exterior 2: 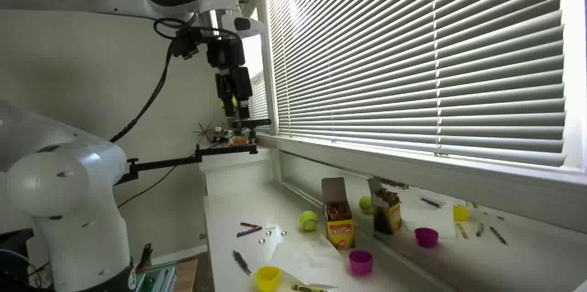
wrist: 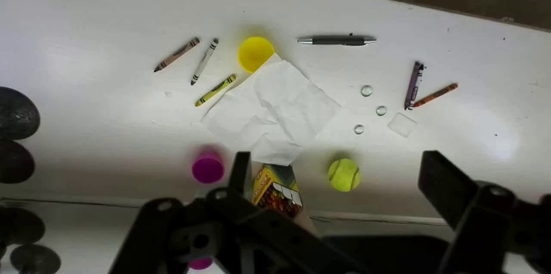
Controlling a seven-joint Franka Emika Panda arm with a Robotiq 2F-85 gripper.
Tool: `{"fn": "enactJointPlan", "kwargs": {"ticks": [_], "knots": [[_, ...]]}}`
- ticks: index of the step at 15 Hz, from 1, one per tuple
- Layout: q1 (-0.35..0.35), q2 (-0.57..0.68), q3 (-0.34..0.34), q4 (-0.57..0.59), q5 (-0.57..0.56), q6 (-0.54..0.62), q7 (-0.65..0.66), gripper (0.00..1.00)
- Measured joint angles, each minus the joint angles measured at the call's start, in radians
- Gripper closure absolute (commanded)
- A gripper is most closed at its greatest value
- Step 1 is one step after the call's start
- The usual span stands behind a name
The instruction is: Move the glass bead to the right
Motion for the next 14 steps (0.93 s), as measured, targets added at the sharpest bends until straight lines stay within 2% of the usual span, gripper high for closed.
{"fn": "enactJointPlan", "kwargs": {"ticks": [14], "knots": [[0.008,0.017,0.008,-0.007,0.001,0.001,-0.003,0.00]]}}
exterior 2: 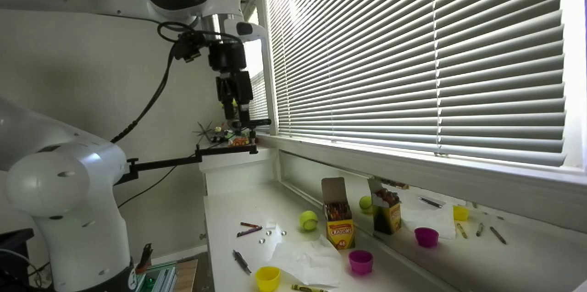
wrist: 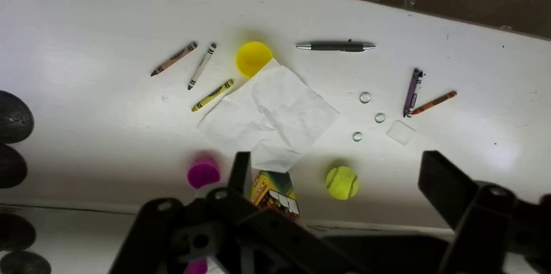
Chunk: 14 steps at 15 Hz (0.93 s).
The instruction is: Move the glass bead to the right
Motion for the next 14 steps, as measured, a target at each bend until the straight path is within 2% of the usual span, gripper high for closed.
{"fn": "enactJointPlan", "kwargs": {"ticks": [6,9,11,14], "knots": [[0.126,0.115,0.072,-0.093,0.088,0.086,-0.043,0.00],[0.183,0.168,0.120,-0.154,0.111,0.231,-0.063,0.00],[0.191,0.203,0.159,-0.200,0.109,0.341,-0.063,0.00],[0.191,0.230,0.171,-0.214,0.108,0.376,-0.063,0.00]]}}
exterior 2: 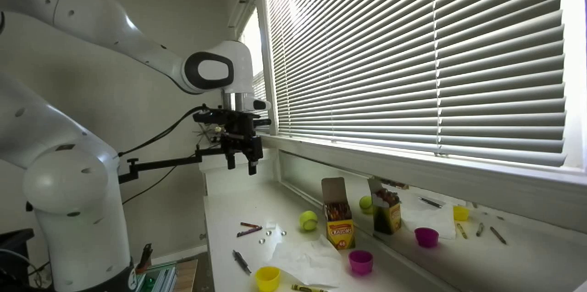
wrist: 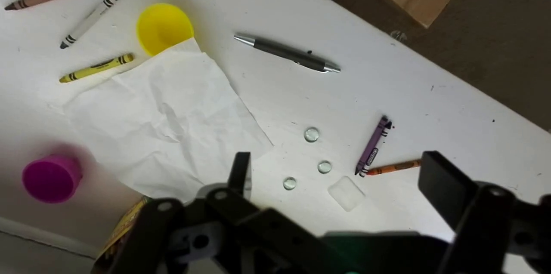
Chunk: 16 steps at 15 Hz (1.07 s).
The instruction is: Move the glass bead to the right
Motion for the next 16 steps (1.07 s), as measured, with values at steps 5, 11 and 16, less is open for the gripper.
{"fn": "enactJointPlan", "kwargs": {"ticks": [5,11,16], "knots": [[0.006,0.022,0.000,-0.013,0.000,0.016,-0.007,0.00],[0.084,0.212,0.005,-0.037,0.009,0.208,-0.073,0.00],[0.141,0.373,0.039,-0.035,0.016,0.379,-0.118,0.00]]}}
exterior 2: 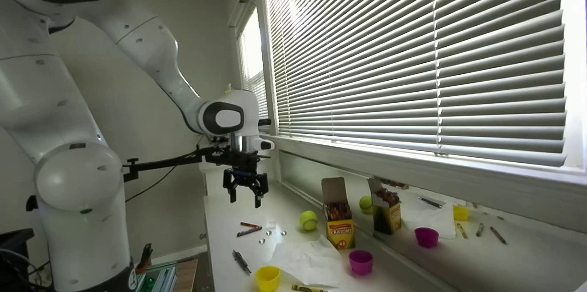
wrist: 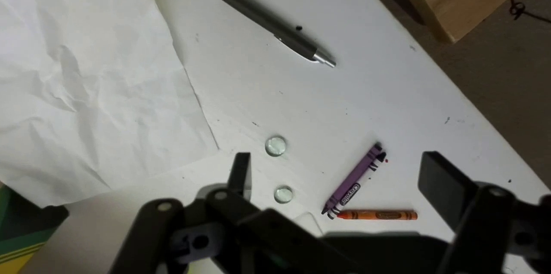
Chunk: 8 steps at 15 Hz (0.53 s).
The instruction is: Move the glass bead to the right
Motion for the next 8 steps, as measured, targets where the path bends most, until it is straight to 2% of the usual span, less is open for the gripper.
{"fn": "enactJointPlan", "kwargs": {"ticks": [8], "knots": [[0.009,0.240,0.075,0.006,-0.003,0.313,-0.032,0.00]]}}
